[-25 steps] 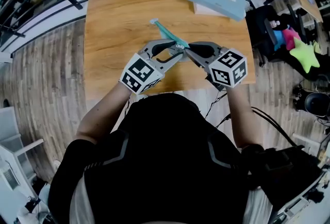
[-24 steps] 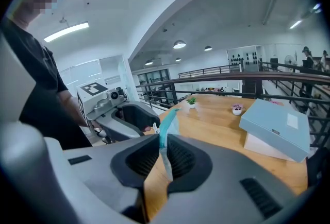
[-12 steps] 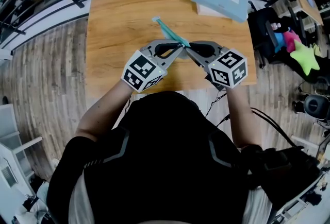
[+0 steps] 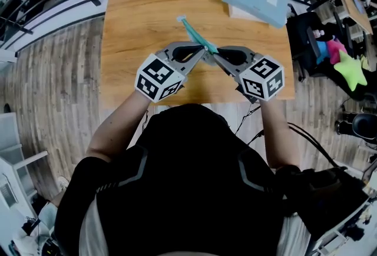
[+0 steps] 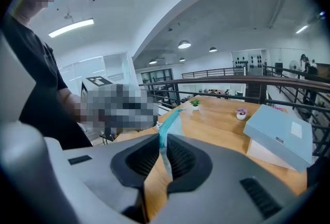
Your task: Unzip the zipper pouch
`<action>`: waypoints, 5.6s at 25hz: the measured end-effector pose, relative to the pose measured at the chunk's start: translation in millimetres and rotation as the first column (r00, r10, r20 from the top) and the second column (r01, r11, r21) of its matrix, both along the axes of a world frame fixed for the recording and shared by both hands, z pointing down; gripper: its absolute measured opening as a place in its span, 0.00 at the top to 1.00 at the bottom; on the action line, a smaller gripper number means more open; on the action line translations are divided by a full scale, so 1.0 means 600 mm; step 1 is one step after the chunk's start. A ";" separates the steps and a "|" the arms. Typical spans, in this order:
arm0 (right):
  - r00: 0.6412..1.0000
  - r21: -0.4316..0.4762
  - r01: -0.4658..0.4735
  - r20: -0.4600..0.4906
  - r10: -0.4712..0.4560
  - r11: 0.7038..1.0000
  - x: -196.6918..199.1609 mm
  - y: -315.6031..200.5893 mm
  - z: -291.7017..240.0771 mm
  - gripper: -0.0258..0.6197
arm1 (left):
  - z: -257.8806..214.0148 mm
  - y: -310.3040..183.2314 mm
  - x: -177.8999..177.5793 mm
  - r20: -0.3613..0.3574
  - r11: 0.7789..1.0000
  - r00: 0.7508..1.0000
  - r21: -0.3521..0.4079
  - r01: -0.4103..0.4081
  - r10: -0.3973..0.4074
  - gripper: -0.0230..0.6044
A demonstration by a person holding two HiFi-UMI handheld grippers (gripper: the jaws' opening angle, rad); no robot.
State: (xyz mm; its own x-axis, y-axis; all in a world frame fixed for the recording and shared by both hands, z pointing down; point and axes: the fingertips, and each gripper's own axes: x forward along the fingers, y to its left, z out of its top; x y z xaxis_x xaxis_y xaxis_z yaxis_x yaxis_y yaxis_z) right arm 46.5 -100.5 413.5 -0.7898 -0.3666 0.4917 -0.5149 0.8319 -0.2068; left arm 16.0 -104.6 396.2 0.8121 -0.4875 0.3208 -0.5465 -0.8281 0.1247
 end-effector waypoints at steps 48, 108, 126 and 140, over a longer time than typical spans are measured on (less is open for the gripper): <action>0.998 -0.014 0.059 -0.030 -0.059 0.998 -0.002 -0.012 0.026 0.88 | 0.026 -0.062 -0.206 0.034 0.913 0.916 -0.073 0.402 -0.400 0.91; 0.957 -0.366 0.094 -0.224 -0.185 0.926 -0.039 -0.090 0.425 0.87 | 0.432 -0.055 -0.227 0.423 0.806 0.860 -0.378 0.455 -0.287 0.91; 0.961 -0.357 0.041 -0.243 -0.135 0.933 -0.034 -0.067 0.394 0.76 | 0.373 -0.045 -0.243 0.326 0.811 0.878 -0.364 0.458 -0.350 0.91; 0.994 -0.139 -0.039 -0.109 0.024 0.989 -0.030 -0.089 0.172 0.76 | 0.134 -0.079 -0.254 0.094 0.901 0.907 -0.112 0.419 -0.410 0.91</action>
State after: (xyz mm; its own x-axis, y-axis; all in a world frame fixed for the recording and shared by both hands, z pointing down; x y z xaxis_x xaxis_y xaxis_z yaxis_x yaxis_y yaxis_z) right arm 28.4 -153.7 517.0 -0.7189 -0.3117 0.6213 -0.5661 0.7812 -0.2631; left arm -136.6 -151.8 476.4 0.5196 -0.7274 0.4482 -0.8478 -0.5042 0.1646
